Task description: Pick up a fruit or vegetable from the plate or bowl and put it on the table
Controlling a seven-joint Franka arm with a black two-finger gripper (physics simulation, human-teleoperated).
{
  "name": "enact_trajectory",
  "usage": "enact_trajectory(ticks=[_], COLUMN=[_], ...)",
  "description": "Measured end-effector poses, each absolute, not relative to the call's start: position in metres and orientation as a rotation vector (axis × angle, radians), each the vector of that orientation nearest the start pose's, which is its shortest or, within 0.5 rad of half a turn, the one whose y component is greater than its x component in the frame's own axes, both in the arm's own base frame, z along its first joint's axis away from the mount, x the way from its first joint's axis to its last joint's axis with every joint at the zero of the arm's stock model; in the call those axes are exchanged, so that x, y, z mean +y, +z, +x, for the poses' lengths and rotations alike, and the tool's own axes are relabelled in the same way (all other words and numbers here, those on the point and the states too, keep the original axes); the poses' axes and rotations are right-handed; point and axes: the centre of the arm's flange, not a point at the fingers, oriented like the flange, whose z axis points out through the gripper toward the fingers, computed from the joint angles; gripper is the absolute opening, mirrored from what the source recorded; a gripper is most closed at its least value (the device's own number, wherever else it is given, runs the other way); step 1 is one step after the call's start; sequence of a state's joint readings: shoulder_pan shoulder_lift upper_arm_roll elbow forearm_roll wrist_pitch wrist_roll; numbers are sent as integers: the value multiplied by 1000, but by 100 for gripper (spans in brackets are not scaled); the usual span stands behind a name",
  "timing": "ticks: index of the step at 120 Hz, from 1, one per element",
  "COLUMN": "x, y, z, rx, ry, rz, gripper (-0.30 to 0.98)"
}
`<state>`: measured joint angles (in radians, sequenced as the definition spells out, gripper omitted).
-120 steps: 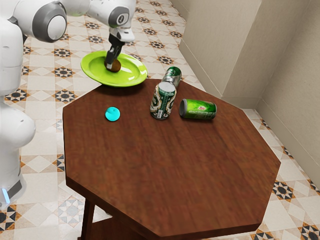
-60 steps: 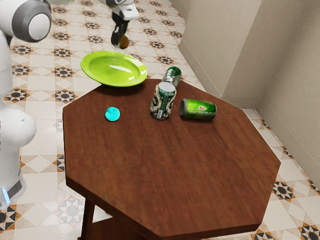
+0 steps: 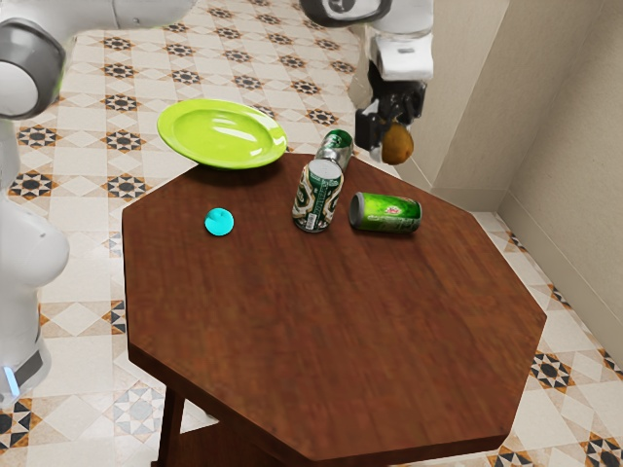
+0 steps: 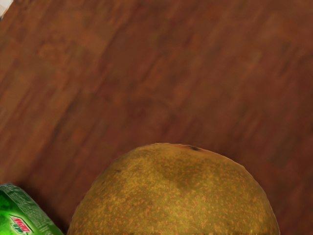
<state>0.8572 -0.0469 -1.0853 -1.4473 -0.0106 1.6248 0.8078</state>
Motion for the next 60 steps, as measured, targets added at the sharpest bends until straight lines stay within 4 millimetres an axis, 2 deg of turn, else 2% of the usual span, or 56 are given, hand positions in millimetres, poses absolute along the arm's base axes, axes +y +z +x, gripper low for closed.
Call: enact_trajectory(ticks=[9, 18, 23, 27, 31, 35, 52, 60], x=[-195, -241, -259, -264, -260, -247, -161, -147], y=[654, 604, 579, 567, 561, 558, 556, 557], z=[525, 511, 502, 500, 503, 511, 547, 552], rx=[1602, 1667, 1681, 1664, 1621, 1556, 1220, 1134], ry=[-165, -50, -1, 15, 16, 10, -19, -35], rz=[-2654, -2646, -2638, -2642, -2660, -2692, -2854, -2886], gripper=[28, 27, 26, 26, 26, 27, 52, 59])
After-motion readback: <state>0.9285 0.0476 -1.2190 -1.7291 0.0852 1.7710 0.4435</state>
